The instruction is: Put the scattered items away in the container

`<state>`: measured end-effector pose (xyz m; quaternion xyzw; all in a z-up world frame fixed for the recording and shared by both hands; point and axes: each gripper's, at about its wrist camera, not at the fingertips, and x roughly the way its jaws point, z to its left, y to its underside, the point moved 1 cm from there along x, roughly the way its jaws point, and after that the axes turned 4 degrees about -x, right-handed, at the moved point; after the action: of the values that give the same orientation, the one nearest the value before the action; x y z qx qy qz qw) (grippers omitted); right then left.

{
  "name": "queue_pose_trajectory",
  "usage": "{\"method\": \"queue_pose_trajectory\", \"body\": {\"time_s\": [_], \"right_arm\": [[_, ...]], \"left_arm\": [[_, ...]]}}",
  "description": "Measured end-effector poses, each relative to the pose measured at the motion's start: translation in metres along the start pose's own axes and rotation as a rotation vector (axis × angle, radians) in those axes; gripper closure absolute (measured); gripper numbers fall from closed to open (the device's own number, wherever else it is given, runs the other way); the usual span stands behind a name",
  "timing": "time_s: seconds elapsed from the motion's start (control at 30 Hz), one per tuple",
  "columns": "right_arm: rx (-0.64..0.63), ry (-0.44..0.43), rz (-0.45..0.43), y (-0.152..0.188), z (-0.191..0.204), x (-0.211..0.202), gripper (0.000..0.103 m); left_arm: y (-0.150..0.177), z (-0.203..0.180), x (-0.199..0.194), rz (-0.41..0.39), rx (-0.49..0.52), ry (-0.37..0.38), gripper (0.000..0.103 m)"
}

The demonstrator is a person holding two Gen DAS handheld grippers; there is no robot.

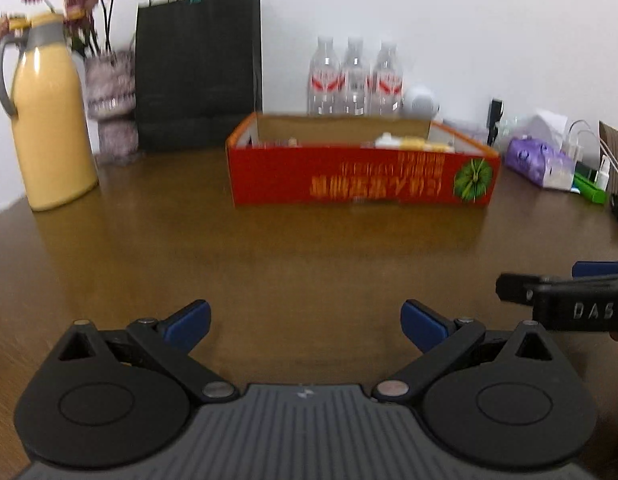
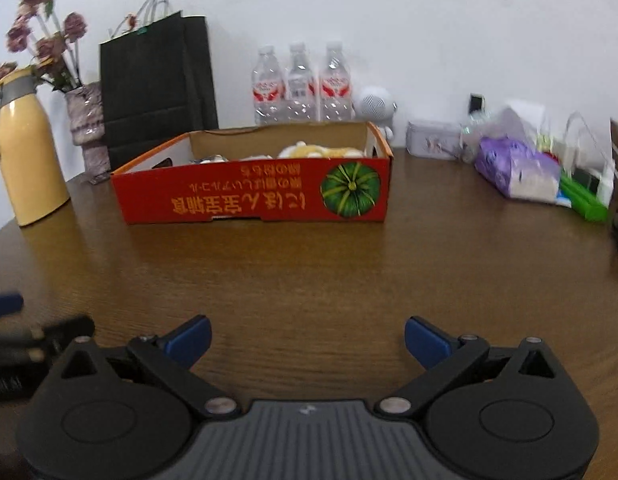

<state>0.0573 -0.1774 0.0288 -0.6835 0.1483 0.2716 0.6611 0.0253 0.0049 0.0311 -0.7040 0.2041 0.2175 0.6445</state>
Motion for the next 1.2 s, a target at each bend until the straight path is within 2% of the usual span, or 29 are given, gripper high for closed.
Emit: {"method": "queue_pose_trajectory", "body": {"time_s": [0.13, 0.33, 1.2], "right_arm": [[-0.014, -0.023, 0.049, 0.009, 0.003, 0.007, 0.0], [-0.046, -0.003, 0.088, 0.011, 0.01, 0.012, 0.0], [-0.07, -0.002, 0.096, 0.012, 0.015, 0.014, 0.0]], "left_arm": [[0.002, 0.007, 0.01, 0.066, -0.041, -0.001, 0.0], [0.004, 0.002, 0.016, 0.094, 0.009, -0.031, 0.0], [-0.004, 0.002, 0.023, 0.1, 0.02, -0.02, 0.0]]}}
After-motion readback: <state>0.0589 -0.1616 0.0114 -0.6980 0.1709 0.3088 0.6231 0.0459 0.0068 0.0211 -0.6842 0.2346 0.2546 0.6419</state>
